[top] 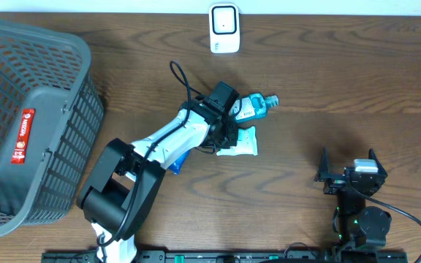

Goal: Scan the item barcode
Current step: 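Carry the wipes pack out and place it below the mouthwash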

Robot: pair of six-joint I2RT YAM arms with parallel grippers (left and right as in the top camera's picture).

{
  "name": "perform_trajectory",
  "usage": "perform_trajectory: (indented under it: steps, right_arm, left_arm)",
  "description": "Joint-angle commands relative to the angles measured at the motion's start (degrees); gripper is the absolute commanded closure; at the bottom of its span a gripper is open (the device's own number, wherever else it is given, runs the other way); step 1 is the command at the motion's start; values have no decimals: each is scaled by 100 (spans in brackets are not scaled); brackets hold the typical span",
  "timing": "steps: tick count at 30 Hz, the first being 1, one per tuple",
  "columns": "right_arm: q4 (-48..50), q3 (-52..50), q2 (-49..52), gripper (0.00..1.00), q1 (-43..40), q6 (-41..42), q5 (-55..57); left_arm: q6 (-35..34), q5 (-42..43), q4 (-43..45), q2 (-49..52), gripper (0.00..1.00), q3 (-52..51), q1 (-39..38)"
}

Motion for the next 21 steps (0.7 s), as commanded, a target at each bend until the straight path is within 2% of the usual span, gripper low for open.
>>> perform_trajectory:
  steps: [1,2,3,4,5,8,9,10,11,13,14,15,21]
  right_arm:
    - [-20,-7,-31,1,50,-35,11]
    - [-20,-7,-31,1,50,-35,11]
    - [-20,-7,-31,1,50,-35,11]
    - [-20,-7,-31,1,50,-35,11]
    - [-20,-7,-31,1,50,-35,11]
    - [-20,-7,-31,1,50,-35,11]
    - [-20,-7,-31,1,50,-35,11]
    - [-20,-7,-31,1,50,-35,11]
    - [-20,-7,-31,1,50,-35,11]
    - [-20,-7,-31,1,50,-35,11]
    - [-20,-7,-31,1,50,-35,11]
    - [-20,-7,-31,1,50,-35,11]
    - [-20,-7,-31,1,50,-35,11]
  left_arm:
    - [-61,-101,-4,-328,70,11,15]
    - [-59,-136,-7,-404,55,11,17]
    - [-35,-225,-17,-492,33,11,17]
    - [-20,-337,-48,-601,16,11,17]
    - [-22,-455,-94,-717,5,20,17]
    - [-20,-750,-227,-1119,2,33,15]
    - [-11,-787,-240,-1272,7,33,15]
    - [28,-782,-238,-1370,21,33,15]
    - [50,-785,-236,-1493,46,33,15]
    - [66,-785,-214,-1598,78,33,15]
    - [66,-785,-210,-1600,90,33,15]
    - [68,-787,-216,-1587,93,31,17]
    - [63,-798,-240,-1132,93,31,9]
